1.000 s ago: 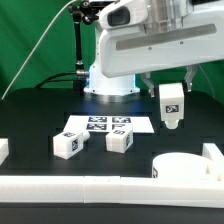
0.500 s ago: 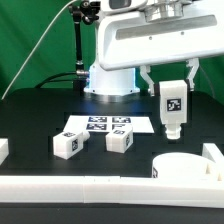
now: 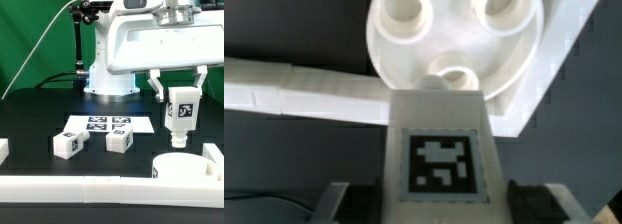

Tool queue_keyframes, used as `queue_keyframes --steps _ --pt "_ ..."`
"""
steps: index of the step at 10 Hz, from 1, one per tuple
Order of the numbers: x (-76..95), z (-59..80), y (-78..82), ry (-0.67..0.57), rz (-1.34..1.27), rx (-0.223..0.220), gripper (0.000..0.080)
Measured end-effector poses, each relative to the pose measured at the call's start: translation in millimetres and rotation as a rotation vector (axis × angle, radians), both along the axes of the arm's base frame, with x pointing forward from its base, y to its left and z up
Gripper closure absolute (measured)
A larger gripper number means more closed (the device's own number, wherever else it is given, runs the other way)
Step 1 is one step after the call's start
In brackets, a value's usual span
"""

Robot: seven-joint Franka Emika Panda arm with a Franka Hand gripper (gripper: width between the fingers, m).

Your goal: Assemble stool

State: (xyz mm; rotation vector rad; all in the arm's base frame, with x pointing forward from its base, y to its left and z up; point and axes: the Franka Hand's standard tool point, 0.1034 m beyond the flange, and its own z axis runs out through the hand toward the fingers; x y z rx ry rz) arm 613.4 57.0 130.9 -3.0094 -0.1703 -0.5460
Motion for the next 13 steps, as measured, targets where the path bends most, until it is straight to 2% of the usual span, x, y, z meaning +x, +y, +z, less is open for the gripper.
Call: queue_keyframes --steps 2,3,4,6,10,13 --pt "0.9 -1.3 1.3 -0.001 0.024 -0.010 0.0462" --pt "6.2 -6.3 7.5 0.008 0.098 -0.037 0.0462" --pt "15.2 -8.4 12.5 0.036 0.135 -0.043 0.0462" --pt "25.5 -12.9 12.9 0.058 0.201 -0.057 0.0462" --pt "23.9 -14.4 13.5 0.058 0.198 -0.056 0.0462" --pt "32.8 -20.2 31.1 0.063 0.277 -0.076 0.0462"
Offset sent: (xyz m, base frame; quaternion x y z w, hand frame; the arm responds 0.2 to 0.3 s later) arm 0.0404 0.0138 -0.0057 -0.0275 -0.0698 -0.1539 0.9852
